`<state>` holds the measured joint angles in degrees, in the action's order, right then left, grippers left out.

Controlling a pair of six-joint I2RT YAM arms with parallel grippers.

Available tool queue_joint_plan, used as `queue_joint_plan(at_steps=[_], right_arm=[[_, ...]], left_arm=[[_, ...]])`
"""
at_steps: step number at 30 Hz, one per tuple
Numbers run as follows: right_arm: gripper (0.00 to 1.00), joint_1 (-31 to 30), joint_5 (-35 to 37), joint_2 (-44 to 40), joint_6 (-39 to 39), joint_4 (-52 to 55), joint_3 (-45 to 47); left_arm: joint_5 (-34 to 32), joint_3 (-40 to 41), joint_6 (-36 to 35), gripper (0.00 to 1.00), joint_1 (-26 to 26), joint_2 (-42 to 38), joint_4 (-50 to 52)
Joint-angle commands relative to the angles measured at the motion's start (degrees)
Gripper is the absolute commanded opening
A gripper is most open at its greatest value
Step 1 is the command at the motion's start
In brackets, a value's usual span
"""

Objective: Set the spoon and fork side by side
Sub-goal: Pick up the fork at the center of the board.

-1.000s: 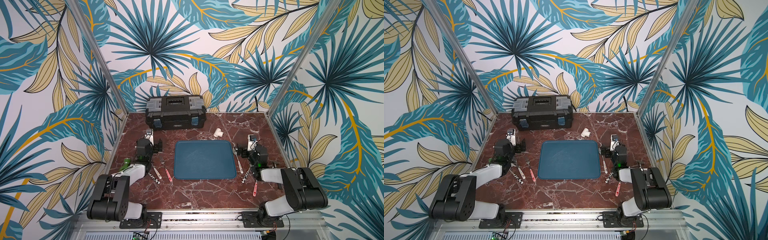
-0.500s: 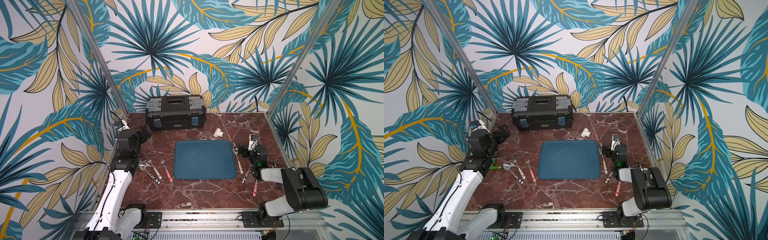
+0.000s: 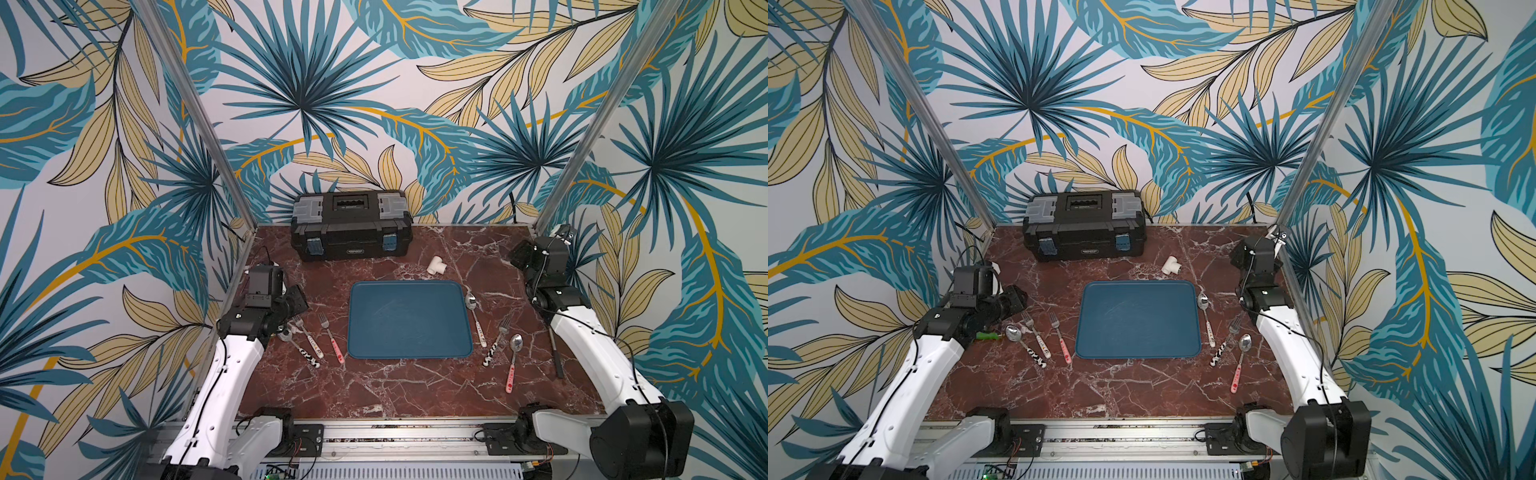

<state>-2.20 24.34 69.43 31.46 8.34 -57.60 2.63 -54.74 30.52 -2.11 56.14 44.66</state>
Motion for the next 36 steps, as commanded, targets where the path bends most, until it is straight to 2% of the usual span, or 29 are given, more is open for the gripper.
queue_joint_plan(at_steps=[1, 2, 3, 4, 5, 6, 7, 8, 9, 10, 13, 15, 21, 25, 30, 36], right_arm=[[0.35, -0.1, -3.6, 0.1, 6.6, 10.9, 3.9], [0.20, -0.1, -4.0, -0.3, 6.4, 11.3, 4.5], [0.09, -0.1, -4.5, -0.4, 6.2, 12.7, 4.6], [0.02, -0.1, -5.2, -0.1, 5.8, 16.0, 3.5], [0.00, -0.1, -6.1, 0.7, 4.8, 19.2, 2.0], [0.00, -0.2, -6.8, 1.9, 3.7, 23.1, 0.1], [0.02, -0.2, -7.2, 3.3, 2.8, 26.5, -1.5], [0.09, -0.2, -7.6, 4.2, 1.9, 28.8, -2.7], [0.20, -0.2, -8.1, 5.0, 0.8, 30.6, -3.5], [0.27, -0.2, -8.6, 5.5, 0.1, 31.9, -3.9], [0.36, -0.2, -9.9, 6.2, -1.3, 32.7, -3.6], [0.36, -0.2, -10.4, 6.9, -1.8, 33.0, -3.7], [0.28, -0.2, -12.3, 7.9, -2.4, 31.8, -3.4], [0.28, -0.2, -12.8, 7.9, -2.6, 31.3, -3.0], [0.28, -0.2, -12.8, 7.6, -2.9, 30.8, -2.7], [0.28, -0.2, -13.1, 8.0, -3.1, 30.2, -2.5]], left_arm=[[3.1, 2.2, 0.3, 0.00, -0.3, -0.7, 2.1], [4.5, 2.8, 1.3, 0.00, -0.5, -0.5, 1.7], [5.8, 3.3, 1.7, 0.00, -1.0, 0.0, 1.4], [6.0, 3.5, 2.2, 0.07, -1.7, 0.5, 1.9], [6.0, 3.7, 2.8, 0.10, -2.4, 1.0, 2.2], [6.4, 4.2, 3.6, 0.14, -3.4, 1.5, 2.4], [6.8, 4.8, 4.9, 0.26, -4.3, 2.5, 2.8], [7.2, 5.2, 6.5, 0.37, -4.9, 3.4, 3.5], [7.4, 5.4, 8.5, 0.40, -5.7, 4.8, 4.4], [7.4, 5.6, 9.8, 0.42, -6.4, 6.2, 5.2], [5.3, 5.2, 12.6, 0.46, -8.0, 10.3, 7.4], [5.4, 5.3, 14.2, 0.47, -9.1, 12.4, 7.4], [3.3, 5.8, 19.1, 0.44, -14.6, 18.5, 5.6], [1.6, 6.1, 20.7, 0.36, -14.9, 22.5, 3.6], [-0.2, 4.3, 21.8, 0.36, -14.9, 27.0, 2.6], [3.0, 3.2, 22.3, 0.36, -14.9, 31.8, -0.5]])
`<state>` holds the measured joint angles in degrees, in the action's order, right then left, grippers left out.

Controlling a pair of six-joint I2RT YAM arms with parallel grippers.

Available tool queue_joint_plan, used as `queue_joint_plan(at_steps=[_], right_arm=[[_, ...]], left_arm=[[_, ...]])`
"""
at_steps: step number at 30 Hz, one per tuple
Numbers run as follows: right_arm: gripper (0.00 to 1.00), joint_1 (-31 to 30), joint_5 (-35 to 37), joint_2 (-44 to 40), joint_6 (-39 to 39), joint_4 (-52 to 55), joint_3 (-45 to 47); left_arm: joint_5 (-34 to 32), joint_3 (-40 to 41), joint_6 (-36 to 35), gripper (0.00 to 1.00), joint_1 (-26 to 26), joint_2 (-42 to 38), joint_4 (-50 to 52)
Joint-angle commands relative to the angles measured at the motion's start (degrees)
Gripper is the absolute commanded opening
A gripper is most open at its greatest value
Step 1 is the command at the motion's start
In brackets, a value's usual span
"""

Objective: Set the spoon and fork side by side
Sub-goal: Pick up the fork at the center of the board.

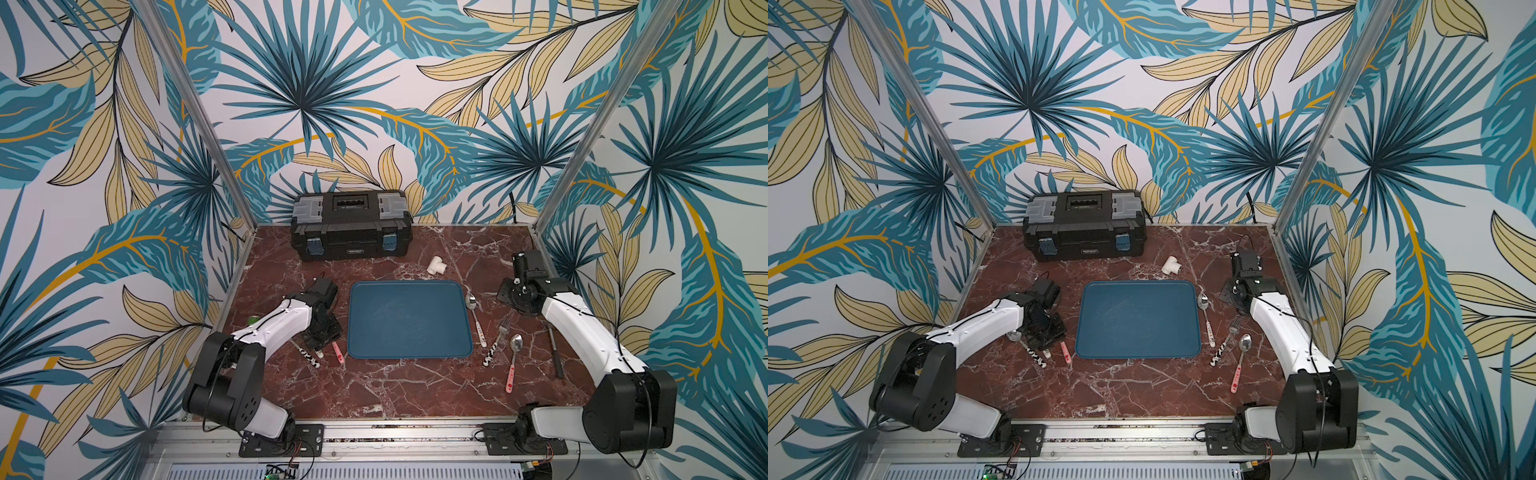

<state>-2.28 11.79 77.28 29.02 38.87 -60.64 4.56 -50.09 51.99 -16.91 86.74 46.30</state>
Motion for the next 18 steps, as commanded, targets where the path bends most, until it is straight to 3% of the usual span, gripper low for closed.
queue_joint_plan(at_steps=[1, 11, 15, 18], right_arm=[[0.28, -0.1, -0.5, 0.1, -0.7, -0.4, 0.6], [0.28, -0.1, -0.9, -0.3, -0.5, -0.8, 0.9], [0.28, -0.1, -0.8, -0.6, -0.1, -0.9, 1.0], [0.28, -0.1, -0.7, -0.8, 0.2, -1.3, 1.2]], left_arm=[[1.4, -1.4, 0.9, 0.36, -0.3, 1.7, -2.4], [1.3, -0.5, 1.3, 0.35, -0.4, 4.4, -2.6], [0.3, -0.1, 1.0, 0.08, -0.4, 4.0, -2.6], [-0.2, 0.2, 0.5, 0.07, -0.4, 3.5, -2.8]])
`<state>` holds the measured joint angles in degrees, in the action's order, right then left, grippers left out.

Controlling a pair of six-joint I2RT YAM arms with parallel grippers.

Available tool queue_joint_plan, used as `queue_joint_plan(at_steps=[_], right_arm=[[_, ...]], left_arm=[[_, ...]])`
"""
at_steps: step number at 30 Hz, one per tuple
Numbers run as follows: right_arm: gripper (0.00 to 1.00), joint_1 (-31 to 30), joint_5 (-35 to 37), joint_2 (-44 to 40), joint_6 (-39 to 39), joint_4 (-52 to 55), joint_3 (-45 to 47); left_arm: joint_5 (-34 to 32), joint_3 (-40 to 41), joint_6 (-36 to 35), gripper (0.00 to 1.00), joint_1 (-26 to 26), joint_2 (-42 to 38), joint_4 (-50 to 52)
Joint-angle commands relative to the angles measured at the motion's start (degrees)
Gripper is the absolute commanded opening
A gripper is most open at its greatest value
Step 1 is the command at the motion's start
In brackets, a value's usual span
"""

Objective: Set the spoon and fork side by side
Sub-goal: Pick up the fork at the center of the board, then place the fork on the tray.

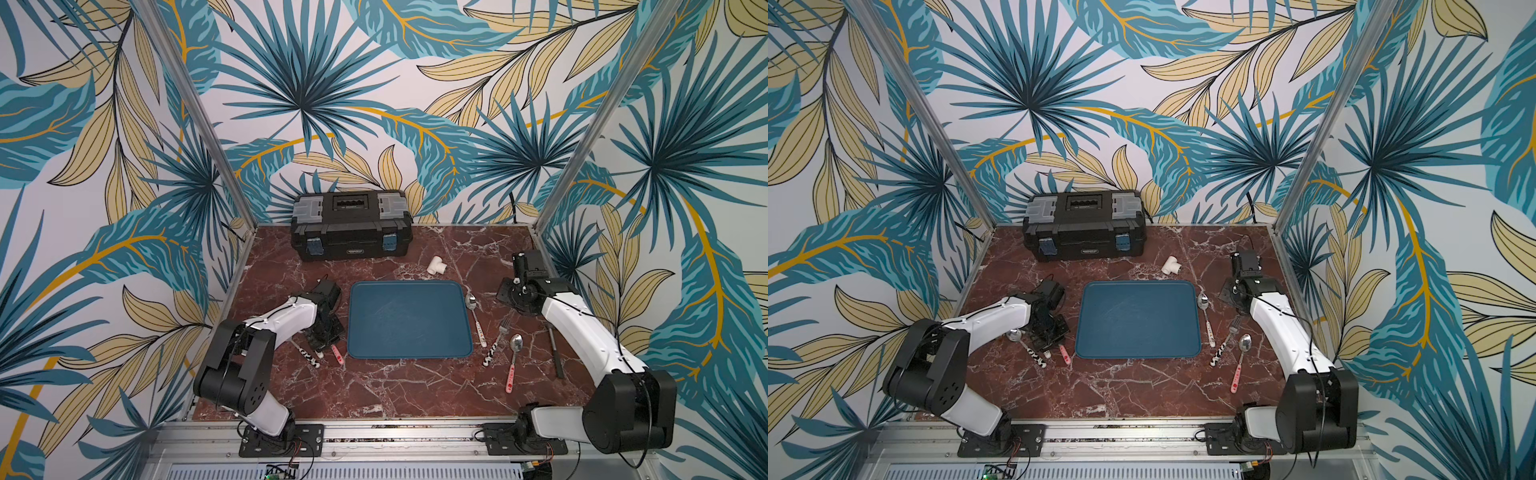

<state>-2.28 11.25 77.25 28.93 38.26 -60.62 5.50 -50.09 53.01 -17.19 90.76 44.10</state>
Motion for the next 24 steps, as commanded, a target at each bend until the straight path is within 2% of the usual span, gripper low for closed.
queue_joint_plan(at_steps=[1, 7, 12, 15, 20, 24], right_arm=[[0.28, -0.2, -0.1, -0.7, 0.3, -0.6, 1.1], [0.28, -0.1, -0.6, -0.7, 0.4, -0.6, 1.0], [0.28, -0.1, -0.9, -0.7, 0.5, -0.7, 0.9], [0.28, -0.1, -0.9, -0.6, 0.5, -0.9, 0.9], [0.28, -0.1, -1.0, -0.5, 0.3, -1.1, 1.2], [0.28, -0.1, -0.7, -0.6, 0.3, -0.7, 1.2]], left_arm=[[-1.3, 0.1, -0.9, 0.07, -0.2, -0.4, -0.6], [-2.1, -2.0, -4.8, 0.02, -0.2, 0.1, 1.5], [-7.7, -8.8, -10.0, 0.01, -1.8, -3.4, 9.0], [-8.1, -14.1, -13.5, 0.01, -4.0, -3.5, 12.7], [-6.6, -23.3, -17.4, 0.00, -10.5, 2.6, 15.5], [-4.0, -27.0, -18.0, 0.00, -12.9, 8.6, 13.9]])
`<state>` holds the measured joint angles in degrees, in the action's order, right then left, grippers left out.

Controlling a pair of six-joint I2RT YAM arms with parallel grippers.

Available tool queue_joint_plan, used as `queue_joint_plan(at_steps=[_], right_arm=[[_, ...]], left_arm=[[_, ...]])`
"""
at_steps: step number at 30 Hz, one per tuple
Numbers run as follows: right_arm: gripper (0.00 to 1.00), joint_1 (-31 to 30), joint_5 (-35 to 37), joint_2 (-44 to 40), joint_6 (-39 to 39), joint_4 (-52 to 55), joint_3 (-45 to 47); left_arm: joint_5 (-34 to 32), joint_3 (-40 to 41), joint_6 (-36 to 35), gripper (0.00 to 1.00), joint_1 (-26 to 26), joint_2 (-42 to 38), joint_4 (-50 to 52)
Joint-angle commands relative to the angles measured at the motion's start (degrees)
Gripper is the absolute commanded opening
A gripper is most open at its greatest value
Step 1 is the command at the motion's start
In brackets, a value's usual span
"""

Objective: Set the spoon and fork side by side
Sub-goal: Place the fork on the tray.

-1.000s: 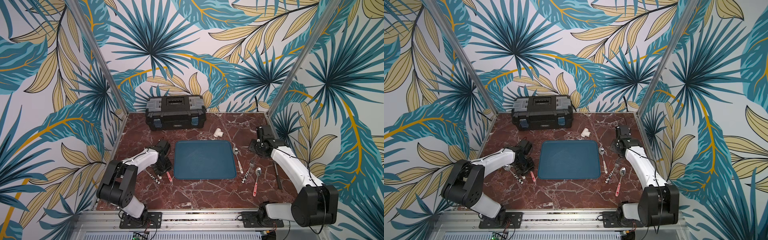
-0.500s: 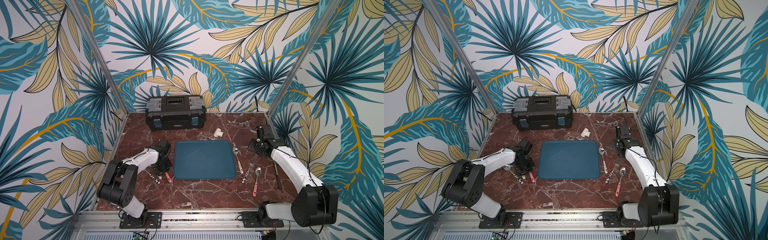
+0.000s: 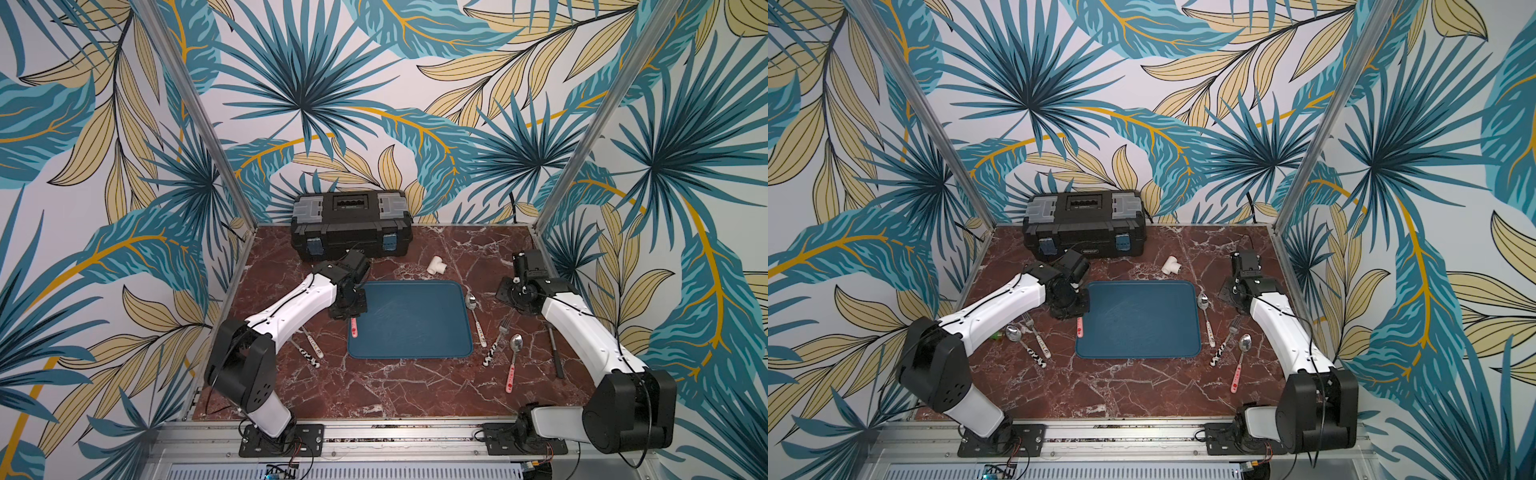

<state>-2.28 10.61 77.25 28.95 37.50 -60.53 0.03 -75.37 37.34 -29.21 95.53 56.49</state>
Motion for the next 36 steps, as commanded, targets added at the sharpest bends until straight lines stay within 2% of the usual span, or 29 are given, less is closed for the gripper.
queue_joint_plan(at_steps=[1, 15, 27, 36], right_arm=[[0.28, -0.1, 0.1, -0.7, 0.1, 0.1, 1.2], [0.28, -0.1, 0.6, -0.5, -0.3, 0.5, 1.3], [0.32, -0.1, 0.3, -0.3, 0.0, 0.2, 1.7], [0.33, -0.1, 0.0, -0.5, 0.0, -0.2, 2.0]], left_arm=[[2.0, -2.2, -2.5, 0.00, -1.1, 5.1, 0.9], [2.3, -2.4, -2.2, 0.00, -2.1, 12.3, -3.7], [1.6, -1.3, -3.1, 0.00, -2.0, 13.8, -4.8], [2.4, -0.6, -1.6, 0.08, -1.9, 16.1, -5.9]])
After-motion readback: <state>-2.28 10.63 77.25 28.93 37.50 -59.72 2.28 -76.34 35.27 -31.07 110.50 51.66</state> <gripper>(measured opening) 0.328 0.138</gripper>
